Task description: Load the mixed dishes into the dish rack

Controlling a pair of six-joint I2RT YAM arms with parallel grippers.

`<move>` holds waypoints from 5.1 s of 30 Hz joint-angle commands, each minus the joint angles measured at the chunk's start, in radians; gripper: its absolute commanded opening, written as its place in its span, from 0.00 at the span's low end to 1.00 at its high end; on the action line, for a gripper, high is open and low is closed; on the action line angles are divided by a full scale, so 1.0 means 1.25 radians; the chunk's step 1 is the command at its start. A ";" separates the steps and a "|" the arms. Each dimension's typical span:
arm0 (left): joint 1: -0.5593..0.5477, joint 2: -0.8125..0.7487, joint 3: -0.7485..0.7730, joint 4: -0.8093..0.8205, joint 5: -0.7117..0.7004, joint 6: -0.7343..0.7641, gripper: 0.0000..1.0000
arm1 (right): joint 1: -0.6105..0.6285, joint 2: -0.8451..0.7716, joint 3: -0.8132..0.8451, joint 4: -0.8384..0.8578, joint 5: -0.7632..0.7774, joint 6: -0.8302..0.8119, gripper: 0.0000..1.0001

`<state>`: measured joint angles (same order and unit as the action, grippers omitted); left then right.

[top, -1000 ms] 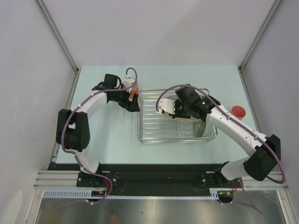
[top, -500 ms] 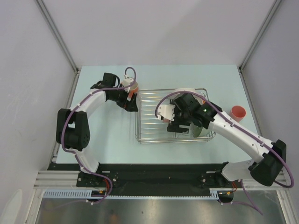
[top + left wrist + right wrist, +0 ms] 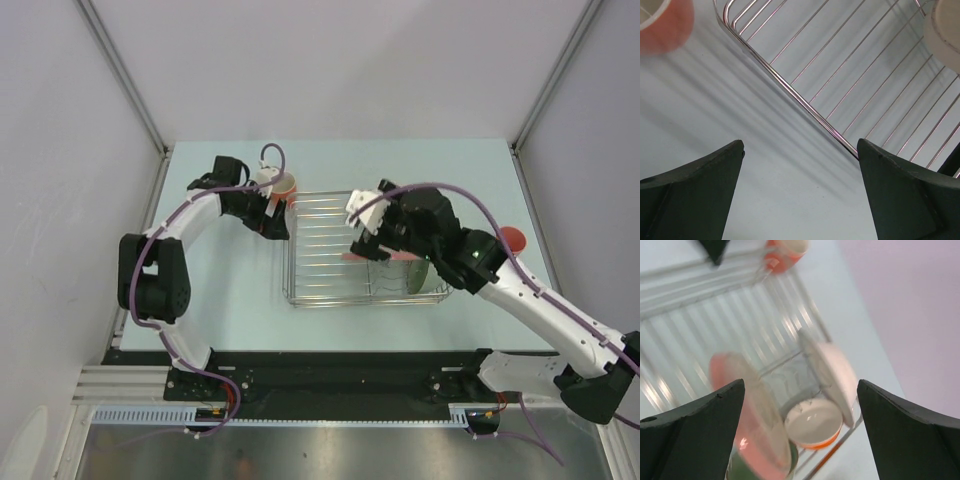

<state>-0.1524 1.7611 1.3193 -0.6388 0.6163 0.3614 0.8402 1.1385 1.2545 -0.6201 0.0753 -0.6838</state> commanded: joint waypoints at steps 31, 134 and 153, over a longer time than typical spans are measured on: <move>0.053 0.174 0.364 0.116 -0.281 -0.420 1.00 | -0.033 0.244 0.114 0.318 0.187 0.391 0.99; -0.223 -0.596 -0.164 0.532 -0.341 0.635 0.00 | -0.314 0.491 0.092 1.042 -0.962 1.598 1.00; -0.232 -0.666 -0.488 0.915 -0.071 1.159 0.00 | -0.206 0.519 0.026 1.154 -0.967 1.763 1.00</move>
<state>-0.4370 0.9691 0.7052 0.2913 0.3962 1.6363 0.5644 1.7645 1.2839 0.7261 -1.0946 1.4700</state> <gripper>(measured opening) 0.245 0.995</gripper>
